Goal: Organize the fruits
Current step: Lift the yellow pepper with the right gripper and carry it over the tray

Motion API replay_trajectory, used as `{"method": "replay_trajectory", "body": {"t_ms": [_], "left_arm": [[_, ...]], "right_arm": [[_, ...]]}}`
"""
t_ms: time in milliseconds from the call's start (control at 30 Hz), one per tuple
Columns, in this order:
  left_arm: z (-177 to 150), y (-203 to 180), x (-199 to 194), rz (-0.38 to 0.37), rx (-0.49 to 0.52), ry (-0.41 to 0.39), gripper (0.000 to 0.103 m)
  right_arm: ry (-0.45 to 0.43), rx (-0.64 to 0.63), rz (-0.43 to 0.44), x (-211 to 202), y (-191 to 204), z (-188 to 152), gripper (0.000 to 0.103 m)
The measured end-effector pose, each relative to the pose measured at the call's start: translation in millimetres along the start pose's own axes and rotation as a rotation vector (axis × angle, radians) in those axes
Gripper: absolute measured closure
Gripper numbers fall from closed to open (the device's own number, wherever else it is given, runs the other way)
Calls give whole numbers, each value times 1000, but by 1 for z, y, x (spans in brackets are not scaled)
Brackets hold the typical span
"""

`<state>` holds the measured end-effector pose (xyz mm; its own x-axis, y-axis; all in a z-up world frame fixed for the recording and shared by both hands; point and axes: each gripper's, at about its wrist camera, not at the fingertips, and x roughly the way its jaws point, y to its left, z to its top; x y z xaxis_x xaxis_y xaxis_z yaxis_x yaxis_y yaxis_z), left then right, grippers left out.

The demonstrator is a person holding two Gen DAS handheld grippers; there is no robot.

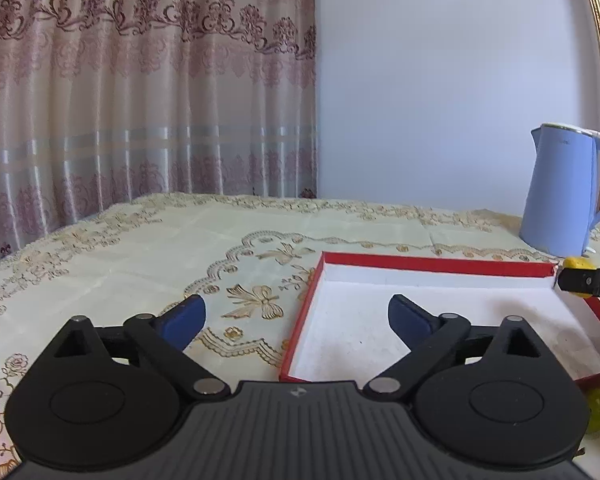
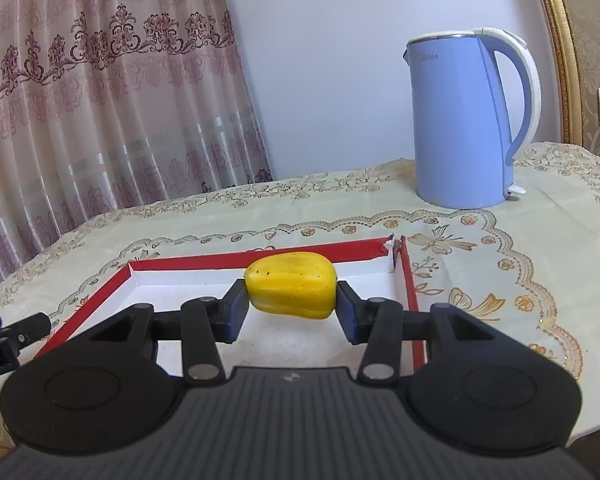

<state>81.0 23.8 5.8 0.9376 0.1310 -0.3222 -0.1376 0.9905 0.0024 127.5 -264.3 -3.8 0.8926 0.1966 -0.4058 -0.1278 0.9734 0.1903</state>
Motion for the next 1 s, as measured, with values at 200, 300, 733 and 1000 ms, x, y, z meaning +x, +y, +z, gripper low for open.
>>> {"method": "replay_trajectory", "body": {"t_ms": [200,300,733,1000], "left_arm": [[0,-2,-1,6,10,-10,4],[0,-1,1,7,10,-4,4],[0,1,0,5,5,-3,4],[-1,0,2,-4,9,5,4]], "right_arm": [[22,26,2,5,-5,0,59],[20,20,1,6,-3,0,59],[34,52,-26,14,-8,0,58],[54,77,-41,19,-14,-3,53]]}}
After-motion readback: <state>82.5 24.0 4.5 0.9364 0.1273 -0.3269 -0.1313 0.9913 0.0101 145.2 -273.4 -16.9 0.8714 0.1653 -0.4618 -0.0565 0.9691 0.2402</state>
